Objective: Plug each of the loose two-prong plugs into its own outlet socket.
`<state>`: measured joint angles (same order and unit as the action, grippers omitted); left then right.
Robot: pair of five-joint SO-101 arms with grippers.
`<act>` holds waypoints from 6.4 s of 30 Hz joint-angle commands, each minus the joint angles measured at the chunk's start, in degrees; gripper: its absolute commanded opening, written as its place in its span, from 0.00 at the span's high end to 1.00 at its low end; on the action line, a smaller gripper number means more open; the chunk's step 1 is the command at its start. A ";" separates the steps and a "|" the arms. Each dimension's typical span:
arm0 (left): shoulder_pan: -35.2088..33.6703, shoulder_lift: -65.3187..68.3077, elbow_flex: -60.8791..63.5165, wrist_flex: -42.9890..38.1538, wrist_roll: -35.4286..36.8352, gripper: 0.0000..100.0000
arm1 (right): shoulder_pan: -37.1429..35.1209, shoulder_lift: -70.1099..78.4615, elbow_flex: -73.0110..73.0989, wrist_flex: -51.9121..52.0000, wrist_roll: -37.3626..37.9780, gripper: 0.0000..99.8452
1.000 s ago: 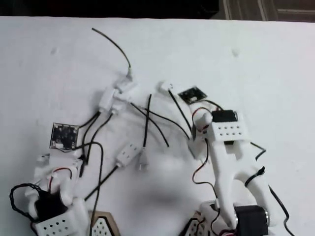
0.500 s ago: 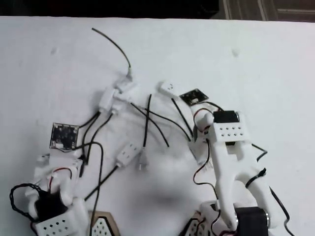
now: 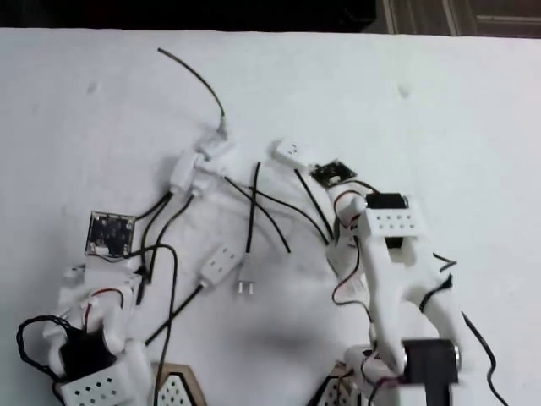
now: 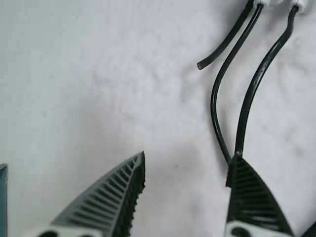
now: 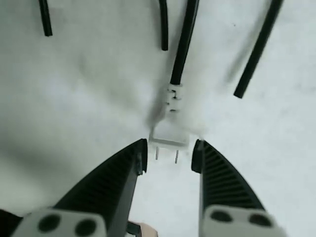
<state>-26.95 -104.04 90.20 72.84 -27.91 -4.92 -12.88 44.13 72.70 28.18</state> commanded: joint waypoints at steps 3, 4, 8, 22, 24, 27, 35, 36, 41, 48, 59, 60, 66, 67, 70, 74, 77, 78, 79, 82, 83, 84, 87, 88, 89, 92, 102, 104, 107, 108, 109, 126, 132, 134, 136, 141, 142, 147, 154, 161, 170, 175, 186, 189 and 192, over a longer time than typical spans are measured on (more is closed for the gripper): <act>-0.22 -0.31 -0.09 0.26 -0.44 0.74 | 2.77 4.79 -4.48 -1.01 0.97 0.85; -0.22 -0.31 -0.09 0.26 -0.44 0.74 | 3.38 5.14 -4.57 -1.36 1.05 0.85; -0.22 -0.31 -0.09 0.26 -0.44 0.74 | 4.79 5.23 -5.01 -1.71 1.32 0.85; -0.22 -0.31 -0.09 0.26 -0.44 0.74 | 3.82 11.30 -4.66 -5.32 2.99 0.85; -0.22 -0.31 -0.09 0.26 -0.44 0.74 | 1.98 12.62 -4.57 -5.32 2.90 0.85; -0.22 -0.31 0.00 0.26 -0.44 0.74 | -0.84 13.93 -4.57 -5.23 -0.35 0.85; -0.22 -0.31 0.00 0.26 -0.53 0.74 | -5.05 14.46 -4.66 -5.23 -5.19 0.86; -0.22 -0.31 0.00 0.26 -0.53 0.74 | -5.05 14.46 -4.66 -5.14 -5.19 0.87; -0.22 -0.31 0.00 0.26 -0.53 0.74 | -5.14 14.46 -4.92 -4.70 -5.10 0.97; -0.22 -0.31 0.00 0.26 -0.53 0.74 | -6.37 13.85 -5.01 -4.44 -5.10 0.98; -0.22 -0.31 0.00 0.26 -0.53 0.74 | -13.76 13.93 -8.18 3.12 -5.01 0.93; -0.22 -0.31 0.00 0.26 -0.53 0.74 | -13.76 14.11 -9.49 5.76 -5.01 0.91; -0.22 -0.31 0.00 0.26 -0.53 0.74 | -13.49 17.01 -14.77 12.62 -4.75 0.92; -0.22 -0.31 0.00 0.26 -0.53 0.74 | -13.49 17.71 -14.95 12.79 -4.75 0.93; -0.22 -0.31 0.00 0.26 -0.53 0.74 | -13.49 19.74 -14.95 12.79 -4.84 0.93; -0.22 -0.31 0.00 0.26 -0.53 0.74 | -13.49 22.99 -14.95 12.79 -4.84 0.93; -0.22 -0.31 0.00 0.26 -0.53 0.74 | -13.76 24.22 -15.03 12.53 -4.84 0.94; -0.22 -0.31 0.00 0.26 -0.53 0.74 | -13.85 24.31 -15.03 12.53 -4.84 0.96; -0.22 -0.31 0.00 0.26 -0.53 0.74 | -13.85 24.31 -15.21 12.53 -4.84 0.98; -0.22 -0.31 0.00 0.26 -0.53 0.74 | -13.67 22.73 -16.53 13.93 -4.75 0.98; -0.22 -0.31 0.00 0.26 -0.53 0.74 | -13.85 21.41 -16.62 14.81 -4.75 0.98; -0.22 -0.31 0.00 0.26 -0.53 0.74 | -14.02 19.65 -16.62 15.78 -4.66 0.98; -0.22 -0.31 0.00 0.26 -0.53 0.74 | -15.34 12.26 -16.62 19.12 -4.66 0.98; -0.22 -0.31 0.00 0.26 -0.53 0.74 | -15.87 9.27 -16.62 20.44 -4.66 0.98; -0.22 -0.31 0.00 0.26 -0.53 0.74 | -16.66 6.02 -16.70 21.58 -4.66 0.98; -0.22 -0.31 0.00 0.26 -0.53 0.74 | -19.30 -4.09 -16.79 23.87 -4.75 0.98; -0.22 -0.31 0.44 0.26 -0.53 0.74 | -29.41 -23.87 -14.95 16.13 -8.35 0.98; -0.22 -0.31 0.44 0.26 -0.53 0.74 | -31.16 -24.13 -12.40 10.86 -9.85 0.98; -0.22 -0.31 0.44 0.26 -0.53 0.74 | -33.80 -24.48 -7.12 1.71 -11.34 0.98; -0.22 -0.31 0.44 0.26 -0.53 0.74 | -34.68 -24.66 -5.27 -1.45 -11.52 0.98; -0.22 -0.31 0.44 0.26 -0.53 0.74 | -35.56 -24.66 -3.87 -4.26 -11.69 0.98; -0.22 -0.31 0.53 0.18 -0.53 0.74 | -42.33 -24.04 17.32 -45.14 -11.69 0.98; -0.22 -0.31 0.53 0.18 -0.53 0.74 | -42.24 -23.96 21.27 -50.77 -11.69 0.98; -0.22 -0.31 0.53 0.18 -0.53 0.74 | -42.24 -23.96 22.24 -52.09 -11.69 0.98; -0.22 -0.31 0.53 0.18 -0.53 0.74 | -42.07 -23.96 23.03 -53.23 -11.69 0.98; -0.22 -0.40 0.53 0.18 -0.53 0.74 | -41.98 -22.55 24.00 -54.90 -11.52 0.98; -0.22 -0.40 0.53 0.18 -0.53 0.74 | -41.98 -21.23 23.65 -54.99 -11.43 0.98; -0.22 -0.40 0.53 0.18 -0.53 0.74 | -41.98 -14.29 20.92 -56.48 -11.34 0.98; -0.22 -0.40 0.53 0.18 -0.53 0.74 | -40.92 -13.58 20.66 -56.75 -11.52 0.98; -0.22 -0.40 0.53 0.18 -0.53 0.74 | -39.69 -13.05 20.48 -56.92 -11.25 0.98; -0.22 -0.40 0.53 0.18 -0.53 0.74 | -40.04 -13.05 20.57 -58.51 -11.60 0.98; -0.22 -0.40 0.53 0.18 -0.53 0.74 | -40.04 -12.97 20.84 -58.07 -11.60 0.98; -0.22 -0.40 0.53 0.18 -0.53 0.74 | -39.78 -13.14 20.75 -46.99 -11.60 0.98; -0.22 -0.40 0.53 0.18 -0.53 0.74 | -39.78 -14.20 20.84 -42.95 -11.60 0.98; -0.22 -0.40 0.53 0.18 -0.53 0.74 | -39.78 -14.99 20.84 -39.43 -11.60 0.98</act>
<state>-26.95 -104.13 90.73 72.84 -27.91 -45.63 -27.30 64.62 28.84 16.84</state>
